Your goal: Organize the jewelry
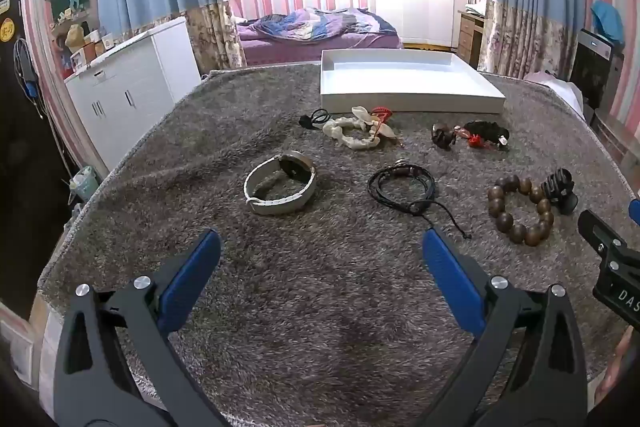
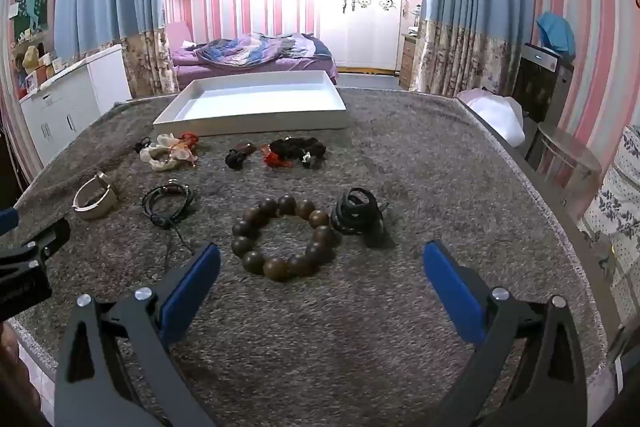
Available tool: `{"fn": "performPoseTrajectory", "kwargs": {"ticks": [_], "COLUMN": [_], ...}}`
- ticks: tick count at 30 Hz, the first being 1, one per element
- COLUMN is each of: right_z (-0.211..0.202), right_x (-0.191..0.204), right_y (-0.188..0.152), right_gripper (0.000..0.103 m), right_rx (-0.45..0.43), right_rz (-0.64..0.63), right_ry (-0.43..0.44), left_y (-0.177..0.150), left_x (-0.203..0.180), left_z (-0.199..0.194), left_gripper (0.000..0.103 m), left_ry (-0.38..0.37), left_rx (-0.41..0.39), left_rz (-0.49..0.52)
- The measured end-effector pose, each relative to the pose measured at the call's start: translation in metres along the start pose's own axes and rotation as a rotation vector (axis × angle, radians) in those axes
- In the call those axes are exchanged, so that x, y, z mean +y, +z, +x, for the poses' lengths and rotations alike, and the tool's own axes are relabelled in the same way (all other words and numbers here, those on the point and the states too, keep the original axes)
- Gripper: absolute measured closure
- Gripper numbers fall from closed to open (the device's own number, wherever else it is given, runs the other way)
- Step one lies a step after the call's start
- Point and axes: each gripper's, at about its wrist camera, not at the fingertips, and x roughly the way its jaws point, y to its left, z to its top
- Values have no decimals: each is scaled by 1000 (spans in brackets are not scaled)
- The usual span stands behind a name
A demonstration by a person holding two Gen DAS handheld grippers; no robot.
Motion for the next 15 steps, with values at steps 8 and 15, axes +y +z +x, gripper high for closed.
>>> {"fn": "performPoseTrajectory", "kwargs": {"ticks": [8,15], "right_z": [0,5], "right_x": [0,0], "right_y": [1,4], "right_gripper": [2,2], "right_rx": [-8,-12], "right_rz": [4,1], "right_ry": [-3,-5], "left_y": [-1,0], "left_x": [0,-1], "left_z": [0,2], "left_gripper": [3,3], "left_ry": [-3,-3], "left_rx": [7,11], "left_rz": [-2,0]}}
